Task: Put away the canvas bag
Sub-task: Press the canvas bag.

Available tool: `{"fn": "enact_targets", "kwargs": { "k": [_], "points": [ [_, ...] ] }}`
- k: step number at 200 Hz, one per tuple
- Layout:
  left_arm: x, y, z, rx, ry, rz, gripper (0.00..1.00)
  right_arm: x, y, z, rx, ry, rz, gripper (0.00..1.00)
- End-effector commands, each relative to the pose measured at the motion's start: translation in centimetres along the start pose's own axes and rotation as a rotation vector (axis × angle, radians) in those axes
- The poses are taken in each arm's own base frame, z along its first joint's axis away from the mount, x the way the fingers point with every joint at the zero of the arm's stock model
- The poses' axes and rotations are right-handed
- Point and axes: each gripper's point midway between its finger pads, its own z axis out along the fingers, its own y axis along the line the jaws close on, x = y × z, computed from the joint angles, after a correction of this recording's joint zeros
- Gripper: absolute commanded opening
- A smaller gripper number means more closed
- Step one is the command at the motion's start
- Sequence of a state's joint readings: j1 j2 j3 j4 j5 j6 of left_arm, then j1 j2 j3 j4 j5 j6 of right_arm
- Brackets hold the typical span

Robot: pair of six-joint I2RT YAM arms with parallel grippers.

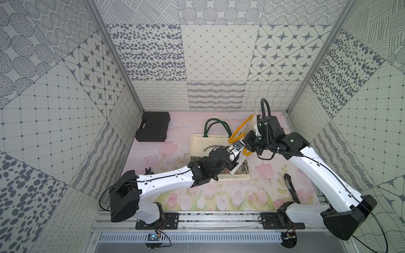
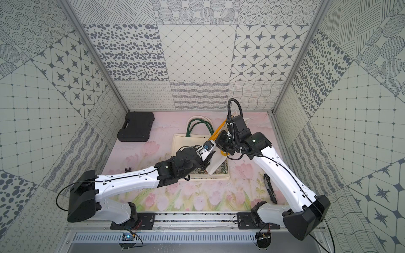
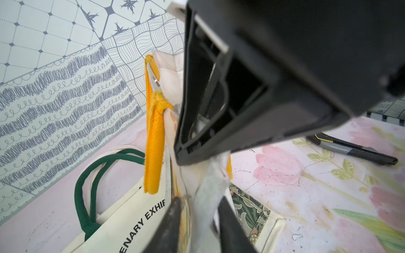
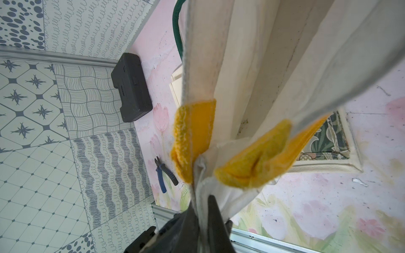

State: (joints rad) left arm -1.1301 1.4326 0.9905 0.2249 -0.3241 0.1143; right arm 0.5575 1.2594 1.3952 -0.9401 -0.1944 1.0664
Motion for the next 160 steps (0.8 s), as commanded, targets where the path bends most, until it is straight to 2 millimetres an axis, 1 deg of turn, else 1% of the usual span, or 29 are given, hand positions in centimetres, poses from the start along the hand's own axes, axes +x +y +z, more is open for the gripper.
{"fn": "enact_targets", "kwargs": {
  "k": [1,7,12,15,18,23,29,33,34,61,64,73,75,79,84,88,94,97,98,120,126,129,132,134,142,160],
  "points": [
    [1.5,0.8,0.1,-0.044,0.042,-0.037,0.61,0.8,4.5,-2.6,-0.164,0.040,-0.055,0.00],
    [1.5,0.8,0.1,-0.045,0.044,-0.037,0.61,0.8,4.8,-2.9,-0.171,0.040,-0.054,0.00],
    [1.6,0.8,0.2,-0.047,0.047,-0.038,0.59,0.7,5.0,-3.2,-0.178,0.036,-0.056,0.00],
    [1.6,0.8,0.2,-0.046,0.048,-0.037,0.56,0.6,5.1,-3.3,-0.181,0.033,-0.057,0.00],
    [1.7,0.8,0.3,-0.047,0.050,-0.037,0.50,0.6,5.2,-3.5,-0.182,0.030,-0.058,0.00],
    [1.8,0.8,0.3,-0.048,0.050,-0.038,0.37,0.5,5.4,-3.8,-0.185,0.026,-0.061,0.00],
    [1.8,0.8,0.3,-0.052,0.048,-0.040,0.15,0.4,5.5,-4.1,-0.185,0.021,-0.062,0.00],
    [1.8,0.8,0.3,-0.054,0.048,-0.042,0.01,0.4,5.5,-4.2,-0.185,0.018,-0.064,0.00],
    [1.8,0.9,0.3,-0.056,0.049,-0.043,0.00,0.4,5.6,-4.3,-0.186,0.016,-0.065,0.00],
    [2.1,1.1,0.2,-0.068,0.060,-0.048,0.00,0.1,6.0,-5.2,-0.198,0.002,-0.075,0.00],
    [2.1,1.1,0.2,-0.067,0.062,-0.047,0.07,0.0,6.1,-5.3,-0.199,0.000,-0.076,0.00],
    [2.2,1.0,0.2,-0.060,0.068,-0.048,0.31,-0.2,6.2,-5.5,-0.199,-0.009,-0.081,0.00],
    [2.3,0.9,0.2,-0.060,0.070,-0.048,0.34,-0.3,6.2,-5.6,-0.198,-0.012,-0.081,0.00],
    [2.4,0.9,0.2,-0.057,0.073,-0.049,0.36,-0.4,6.2,-5.6,-0.197,-0.015,-0.083,0.00],
    [2.4,0.8,0.2,-0.053,0.074,-0.051,0.34,-0.5,6.1,-5.8,-0.194,-0.019,-0.085,0.00],
    [2.5,0.8,0.2,-0.051,0.077,-0.052,0.28,-0.6,6.1,-5.9,-0.194,-0.023,-0.087,0.00],
    [2.6,0.8,0.1,-0.050,0.077,-0.054,0.09,-0.8,6.1,-6.0,-0.193,-0.027,-0.089,0.00],
    [2.6,0.8,0.1,-0.050,0.077,-0.056,0.01,-0.9,6.1,-6.1,-0.193,-0.029,-0.088,0.00],
    [2.6,0.8,0.1,-0.050,0.078,-0.056,0.00,-0.9,6.1,-6.1,-0.193,-0.030,-0.089,0.00],
    [2.9,0.7,-0.2,-0.039,0.079,-0.063,0.00,-1.7,6.0,-6.7,-0.196,-0.046,-0.082,0.00],
    [3.1,0.7,-0.2,-0.040,0.085,-0.066,0.15,-1.9,6.0,-7.0,-0.197,-0.051,-0.081,0.00],
    [3.2,0.7,-0.2,-0.043,0.087,-0.067,0.17,-2.0,6.0,-7.1,-0.198,-0.053,-0.081,0.00],
    [3.3,0.7,-0.3,-0.044,0.090,-0.067,0.16,-2.1,5.9,-7.1,-0.196,-0.054,-0.081,0.00],
    [3.3,0.7,-0.3,-0.042,0.092,-0.067,0.14,-2.2,6.0,-7.2,-0.197,-0.057,-0.082,0.00],
    [3.5,0.6,-0.3,-0.036,0.098,-0.066,0.00,-2.5,6.0,-7.6,-0.199,-0.064,-0.081,0.00],
    [3.8,0.7,-0.5,-0.041,0.103,-0.084,0.00,-3.2,5.9,-8.3,-0.195,-0.086,-0.085,0.00]
  ]
}}
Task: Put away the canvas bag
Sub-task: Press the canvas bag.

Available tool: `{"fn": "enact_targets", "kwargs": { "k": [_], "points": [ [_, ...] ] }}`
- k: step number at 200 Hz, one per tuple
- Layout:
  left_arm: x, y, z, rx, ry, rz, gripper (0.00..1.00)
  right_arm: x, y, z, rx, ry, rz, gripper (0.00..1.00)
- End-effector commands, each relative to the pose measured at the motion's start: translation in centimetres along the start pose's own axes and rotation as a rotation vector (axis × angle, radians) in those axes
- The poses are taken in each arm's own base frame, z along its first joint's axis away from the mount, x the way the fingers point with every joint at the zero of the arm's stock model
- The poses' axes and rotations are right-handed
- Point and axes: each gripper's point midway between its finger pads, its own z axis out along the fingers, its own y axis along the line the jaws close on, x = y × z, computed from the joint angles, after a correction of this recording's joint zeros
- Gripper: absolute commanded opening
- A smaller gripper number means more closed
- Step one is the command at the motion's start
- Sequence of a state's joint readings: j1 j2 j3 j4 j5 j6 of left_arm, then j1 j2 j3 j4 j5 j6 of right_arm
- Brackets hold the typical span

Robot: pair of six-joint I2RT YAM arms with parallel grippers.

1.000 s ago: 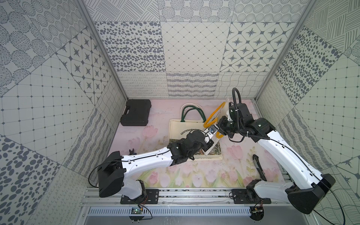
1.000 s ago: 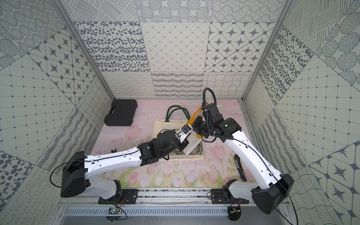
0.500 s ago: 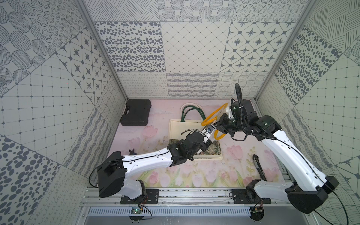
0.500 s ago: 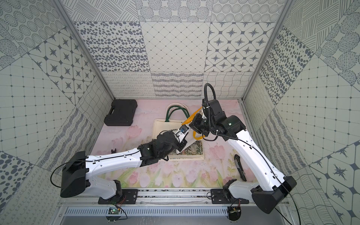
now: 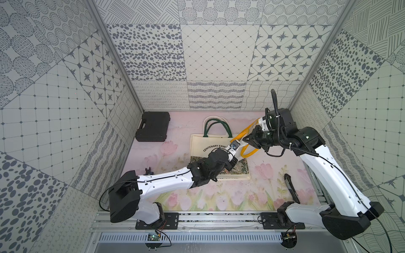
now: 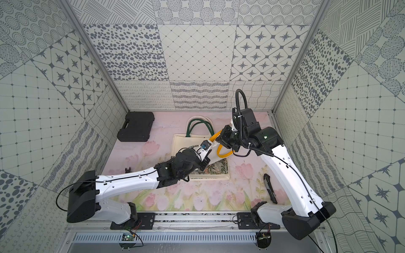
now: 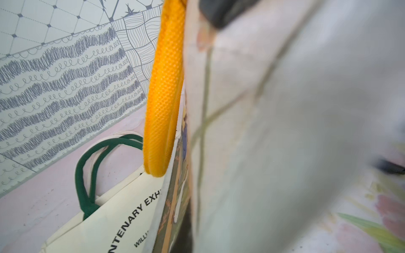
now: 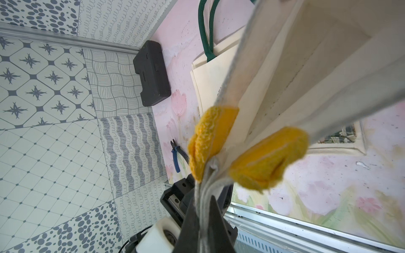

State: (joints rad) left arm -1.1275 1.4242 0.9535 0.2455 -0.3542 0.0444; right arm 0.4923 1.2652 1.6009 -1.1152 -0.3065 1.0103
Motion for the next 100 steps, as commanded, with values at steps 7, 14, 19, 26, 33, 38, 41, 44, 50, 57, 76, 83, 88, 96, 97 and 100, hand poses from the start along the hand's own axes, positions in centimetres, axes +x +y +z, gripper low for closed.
{"fn": "enact_targets", "kwargs": {
  "k": [7,14,19,26,33,38,41,44,50,57,76,83,88,96,97,100],
  "points": [
    [2.9,0.3,-0.3,-0.008,0.096,-0.024,0.00,-3.0,3.6,-3.5,-0.126,-0.132,-0.076,0.00],
    [3.0,0.3,-0.3,-0.006,0.102,-0.031,0.17,-3.2,3.6,-3.8,-0.126,-0.139,-0.078,0.00],
    [3.3,0.4,-0.3,-0.011,0.109,-0.036,0.32,-3.3,3.5,-4.0,-0.124,-0.144,-0.079,0.00],
    [3.5,0.4,-0.3,-0.018,0.115,-0.044,0.37,-3.5,3.5,-4.2,-0.121,-0.148,-0.080,0.00],
    [3.7,0.4,-0.4,-0.014,0.120,-0.047,0.29,-3.6,3.4,-4.4,-0.119,-0.151,-0.081,0.00],
    [3.8,0.3,-0.4,-0.011,0.122,-0.048,0.21,-3.8,3.4,-4.5,-0.118,-0.154,-0.083,0.00],
    [3.9,0.3,-0.4,-0.010,0.124,-0.049,0.14,-3.8,3.4,-4.5,-0.116,-0.155,-0.083,0.00],
    [3.9,0.3,-0.4,-0.011,0.124,-0.051,0.08,-3.9,3.3,-4.5,-0.114,-0.157,-0.083,0.00],
    [4.1,0.3,-0.4,-0.012,0.127,-0.056,0.00,-4.0,3.3,-4.6,-0.112,-0.159,-0.084,0.00],
    [4.2,0.3,-0.5,-0.011,0.128,-0.061,0.00,-4.1,3.2,-4.7,-0.109,-0.159,-0.082,0.00],
    [4.7,0.2,-0.7,0.002,0.138,-0.068,0.05,-4.3,3.0,-4.8,-0.108,-0.163,-0.081,0.00],
    [4.8,-0.2,-0.7,0.025,0.142,-0.063,0.00,-4.4,3.0,-4.9,-0.107,-0.165,-0.079,0.00],
    [4.9,-0.2,-0.8,0.026,0.144,-0.065,0.00,-4.5,2.9,-4.9,-0.107,-0.167,-0.077,0.00],
    [5.0,-0.1,-0.8,0.021,0.147,-0.076,0.00,-4.7,2.9,-5.0,-0.108,-0.171,-0.076,0.00],
    [5.0,-0.1,-0.9,0.021,0.148,-0.076,0.02,-4.7,2.9,-5.0,-0.108,-0.171,-0.076,0.00],
    [5.1,0.0,-0.9,0.019,0.151,-0.079,0.07,-4.7,2.9,-5.0,-0.109,-0.171,-0.074,0.00]
  ]
}}
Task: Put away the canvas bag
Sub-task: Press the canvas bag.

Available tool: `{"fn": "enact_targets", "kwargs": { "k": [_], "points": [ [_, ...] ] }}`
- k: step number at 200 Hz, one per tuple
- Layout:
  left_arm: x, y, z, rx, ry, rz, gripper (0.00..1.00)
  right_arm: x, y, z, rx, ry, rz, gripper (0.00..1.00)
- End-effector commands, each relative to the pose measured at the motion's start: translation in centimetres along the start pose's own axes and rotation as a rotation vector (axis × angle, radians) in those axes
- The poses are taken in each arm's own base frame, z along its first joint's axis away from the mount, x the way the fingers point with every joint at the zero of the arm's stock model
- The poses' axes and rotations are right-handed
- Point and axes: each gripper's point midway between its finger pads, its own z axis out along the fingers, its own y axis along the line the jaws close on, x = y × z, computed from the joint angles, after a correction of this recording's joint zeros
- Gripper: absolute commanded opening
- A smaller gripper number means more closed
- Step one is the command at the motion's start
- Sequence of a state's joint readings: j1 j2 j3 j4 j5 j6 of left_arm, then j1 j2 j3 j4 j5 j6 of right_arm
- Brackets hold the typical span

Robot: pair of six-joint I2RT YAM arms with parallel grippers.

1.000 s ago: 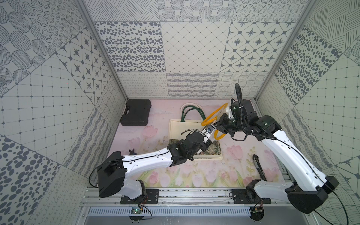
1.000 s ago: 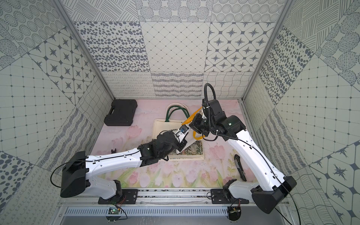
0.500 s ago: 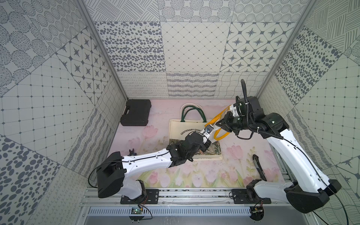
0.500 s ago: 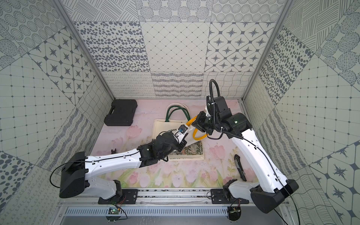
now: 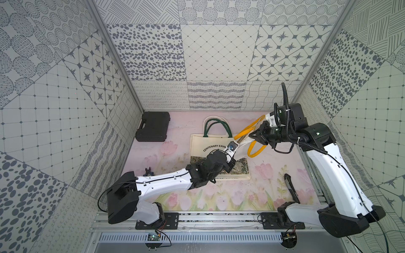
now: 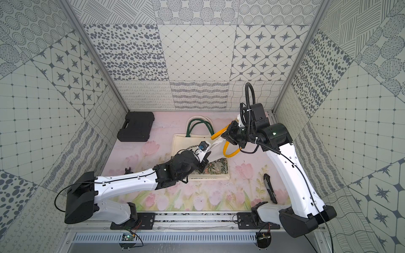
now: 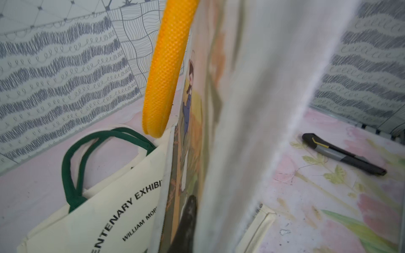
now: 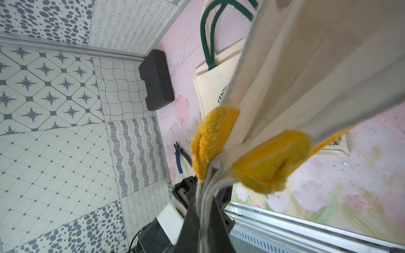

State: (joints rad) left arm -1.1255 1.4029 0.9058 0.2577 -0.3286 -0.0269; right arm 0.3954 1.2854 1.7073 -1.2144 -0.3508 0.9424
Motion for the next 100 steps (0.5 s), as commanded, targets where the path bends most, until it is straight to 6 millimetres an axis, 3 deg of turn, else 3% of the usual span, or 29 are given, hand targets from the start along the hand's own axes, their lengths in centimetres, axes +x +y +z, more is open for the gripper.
{"fn": "enact_targets", "kwargs": {
  "k": [1,20,36,40,52,95,100],
  "points": [
    [3.8,0.5,-0.5,-0.010,0.137,-0.015,0.08,-3.0,3.1,-2.6,-0.116,-0.147,-0.073,0.00],
    [4.2,0.5,-0.6,-0.011,0.149,-0.026,0.10,-3.2,3.1,-2.9,-0.120,-0.155,-0.073,0.00],
    [4.5,0.6,-0.7,-0.016,0.160,-0.033,0.28,-3.4,3.2,-3.1,-0.117,-0.160,-0.076,0.00],
    [4.5,0.6,-0.7,-0.017,0.161,-0.034,0.25,-3.5,3.1,-3.2,-0.115,-0.162,-0.076,0.00],
    [4.6,0.4,-0.7,0.006,0.168,-0.033,0.00,-3.5,3.2,-3.3,-0.113,-0.165,-0.079,0.00],
    [3.9,-1.2,-1.2,0.107,0.171,-0.120,0.00,-3.6,2.8,-3.8,-0.090,-0.179,-0.089,0.00],
    [3.9,-1.4,-1.3,0.114,0.173,-0.135,0.12,-3.6,2.8,-3.8,-0.087,-0.178,-0.088,0.00]
  ]
}}
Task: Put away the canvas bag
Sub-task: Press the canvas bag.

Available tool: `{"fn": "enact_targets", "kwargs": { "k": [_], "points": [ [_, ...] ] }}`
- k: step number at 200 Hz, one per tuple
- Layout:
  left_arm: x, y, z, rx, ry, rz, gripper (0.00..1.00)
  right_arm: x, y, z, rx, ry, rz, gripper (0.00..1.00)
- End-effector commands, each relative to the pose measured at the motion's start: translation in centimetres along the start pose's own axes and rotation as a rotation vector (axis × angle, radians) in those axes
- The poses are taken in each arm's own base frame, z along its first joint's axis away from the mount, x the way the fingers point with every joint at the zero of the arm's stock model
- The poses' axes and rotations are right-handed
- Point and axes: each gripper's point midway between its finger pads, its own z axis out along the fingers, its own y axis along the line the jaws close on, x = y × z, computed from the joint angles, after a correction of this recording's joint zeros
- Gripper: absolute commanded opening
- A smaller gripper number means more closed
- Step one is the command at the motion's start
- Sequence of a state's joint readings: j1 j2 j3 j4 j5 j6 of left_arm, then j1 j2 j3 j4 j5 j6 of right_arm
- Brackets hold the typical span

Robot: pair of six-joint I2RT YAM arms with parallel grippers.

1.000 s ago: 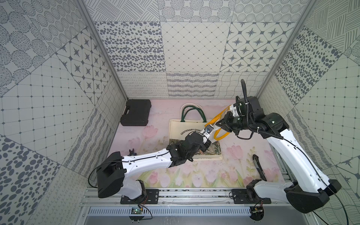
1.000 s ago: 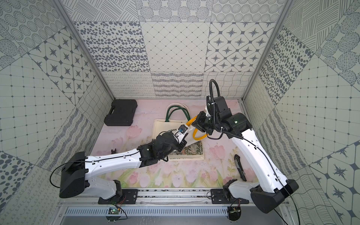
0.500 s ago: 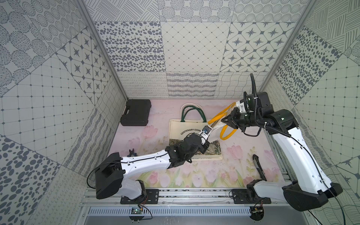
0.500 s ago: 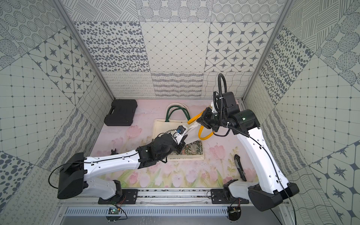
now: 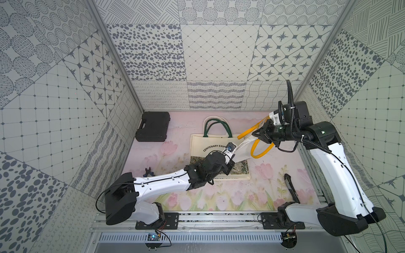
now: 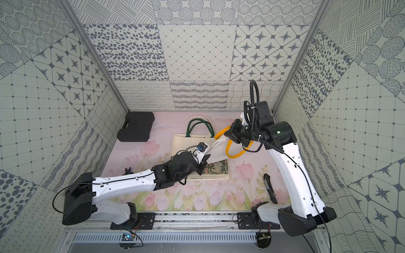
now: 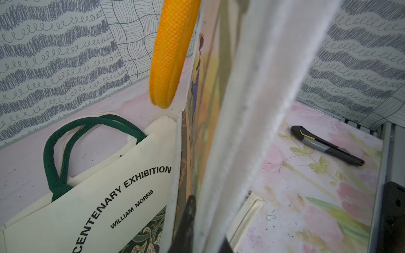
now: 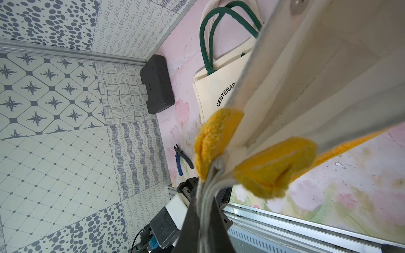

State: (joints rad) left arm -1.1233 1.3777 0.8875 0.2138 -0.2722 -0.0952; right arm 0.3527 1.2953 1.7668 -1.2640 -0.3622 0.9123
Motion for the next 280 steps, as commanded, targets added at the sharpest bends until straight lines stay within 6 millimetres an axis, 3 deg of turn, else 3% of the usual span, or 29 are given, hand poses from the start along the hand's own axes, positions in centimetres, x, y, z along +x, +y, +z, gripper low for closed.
{"fn": "enact_targets", "kwargs": {
  "k": [1,6,12,24,33,53,60,68,87,102,112,155,187,257,280],
  "points": [
    [2.8,-0.6,-0.6,0.060,0.131,-0.082,0.16,-2.8,2.7,-2.4,-0.090,-0.158,-0.084,0.00],
    [2.9,-0.7,-0.7,0.064,0.133,-0.095,0.31,-2.7,2.7,-2.4,-0.091,-0.156,-0.085,0.00],
    [3.0,-0.7,-0.8,0.067,0.134,-0.104,0.33,-2.7,2.7,-2.3,-0.092,-0.154,-0.084,0.00],
    [3.4,-0.8,-0.9,0.074,0.145,-0.108,0.25,-2.6,2.7,-2.3,-0.096,-0.153,-0.083,0.00],
    [4.0,-0.7,-1.0,0.070,0.162,-0.102,0.00,-2.6,2.6,-2.2,-0.095,-0.152,-0.082,0.00],
    [4.8,-0.2,-1.2,0.045,0.187,-0.108,0.00,-2.6,2.6,-2.0,-0.099,-0.148,-0.079,0.00],
    [5.0,-0.1,-1.3,0.043,0.190,-0.112,0.12,-2.5,2.6,-1.9,-0.101,-0.145,-0.079,0.00],
    [5.2,-0.5,-1.4,0.068,0.192,-0.103,0.00,-2.5,2.5,-1.8,-0.101,-0.144,-0.079,0.00],
    [4.9,-0.4,-1.5,0.066,0.177,-0.108,0.00,-2.2,2.0,-1.3,-0.096,-0.134,-0.075,0.00],
    [4.5,-0.3,-1.5,0.062,0.160,-0.097,0.51,-1.7,1.4,-0.5,-0.085,-0.118,-0.070,0.00],
    [3.9,-0.8,-1.4,0.089,0.144,-0.068,0.57,-1.0,1.0,0.3,-0.081,-0.099,-0.066,0.00],
    [0.3,-3.1,-0.8,0.207,0.074,0.066,0.57,2.0,-0.5,4.1,-0.063,-0.031,-0.055,0.00],
    [-0.7,-3.6,0.3,0.218,0.029,0.101,0.57,4.0,-0.7,6.4,-0.091,0.026,-0.026,0.00],
    [-2.0,-3.3,1.8,0.171,0.001,0.133,0.56,4.9,-0.3,7.0,-0.114,0.048,-0.016,0.00],
    [-2.4,-2.7,2.0,0.130,-0.005,0.130,0.50,4.9,0.1,6.9,-0.131,0.052,-0.007,0.00]
  ]
}}
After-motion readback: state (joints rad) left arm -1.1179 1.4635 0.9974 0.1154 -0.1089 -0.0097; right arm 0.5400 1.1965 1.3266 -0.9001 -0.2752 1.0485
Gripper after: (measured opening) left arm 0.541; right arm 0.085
